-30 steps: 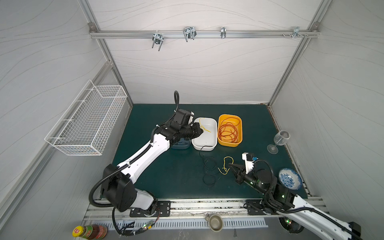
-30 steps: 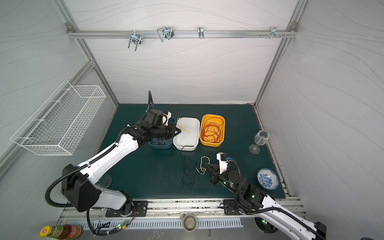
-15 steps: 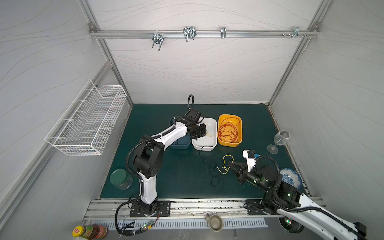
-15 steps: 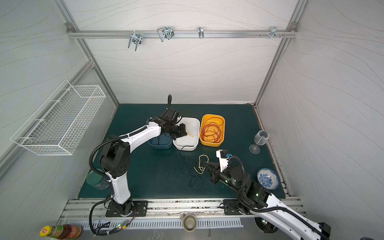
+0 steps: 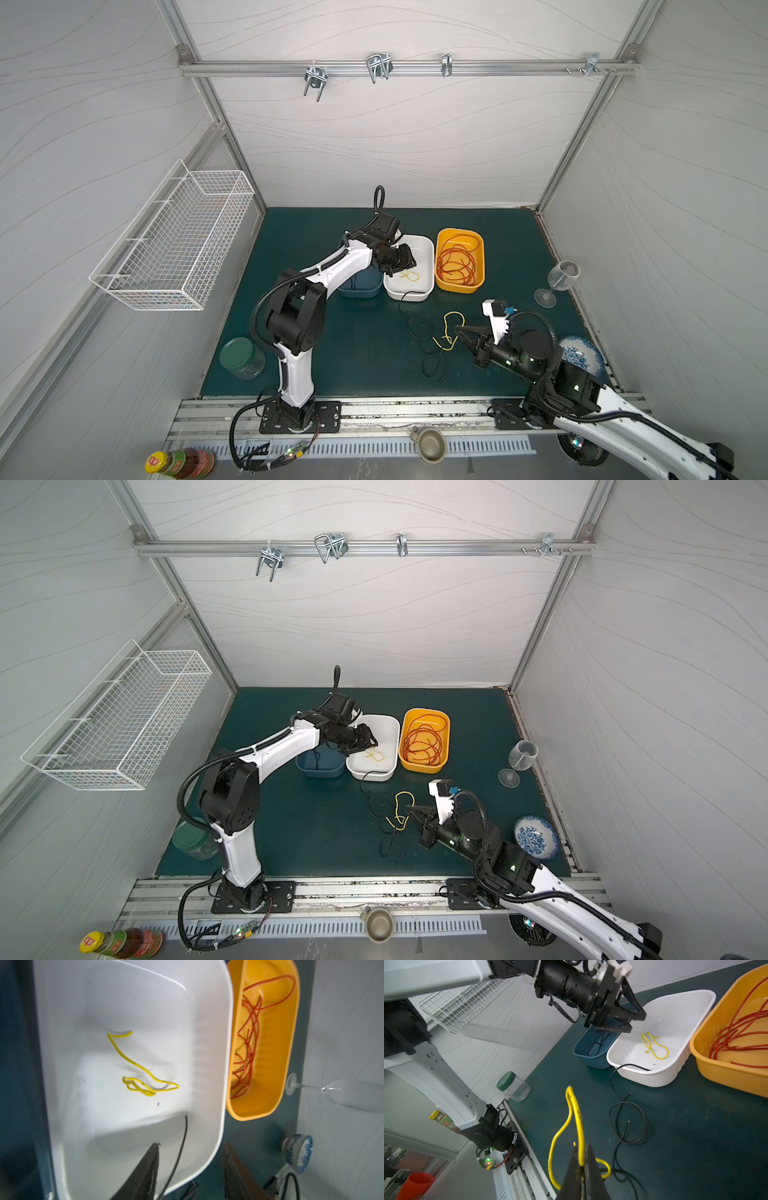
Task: Untangle the cables
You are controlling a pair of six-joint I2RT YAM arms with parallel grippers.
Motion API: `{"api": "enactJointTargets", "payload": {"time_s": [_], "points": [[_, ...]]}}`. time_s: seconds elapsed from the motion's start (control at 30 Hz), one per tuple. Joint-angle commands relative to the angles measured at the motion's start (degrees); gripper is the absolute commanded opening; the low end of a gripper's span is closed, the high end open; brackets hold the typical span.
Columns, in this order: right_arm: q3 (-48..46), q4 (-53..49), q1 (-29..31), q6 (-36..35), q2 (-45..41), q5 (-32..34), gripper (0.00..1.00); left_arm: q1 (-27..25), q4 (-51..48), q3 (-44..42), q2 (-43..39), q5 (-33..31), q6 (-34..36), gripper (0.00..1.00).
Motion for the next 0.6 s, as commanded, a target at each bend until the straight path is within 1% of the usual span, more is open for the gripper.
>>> {"api": "enactJointTargets", "payload": {"time_s": [0.0, 0.1, 0.17, 0.23, 0.3, 0.37, 0.5, 0.57], "points": [[1.4, 1.52, -0.13, -0.11, 0.28, -0.13, 0.0, 0.15, 2.34, -3.04, -7.98, 1.76, -1.38, 0.61], [2.05, 1.45, -0.13, 0.53, 1.27, 0.36, 0.0, -0.7, 6.35, -9.96, -14.97, 3.2, -3.48, 0.65], [3.13, 0.6, -0.13, 1.06, 2.24, 0.94, 0.0, -1.7, 8.26, -14.59, -19.6, 4.02, -4.77, 0.66], [4.34, -0.88, -0.15, 2.38, 3.41, 2.27, 0.0, -2.94, 13.8, -21.07, -24.96, 6.53, -6.46, 0.66], [5.68, -2.73, -0.2, 3.84, 4.82, 3.56, 0.0, -4.69, 19.79, -28.19, -30.57, 6.85, -8.66, 0.66], [7.13, -3.94, -0.21, 5.13, 6.36, 4.22, 0.0, -7.58, 22.95, -33.43, -35.57, 7.09, -8.77, 0.67], [10.0, -4.95, -0.21, 6.4, 9.66, 3.87, 0.0, -12.75, 25.76, -40.64, -43.58, 5.35, -8.17, 0.67], [11.61, -5.39, -0.28, 6.57, 11.46, 3.84, 0.0, -15.21, 29.09, -44.93, -47.2, 5.28, -9.13, 0.67]]}}
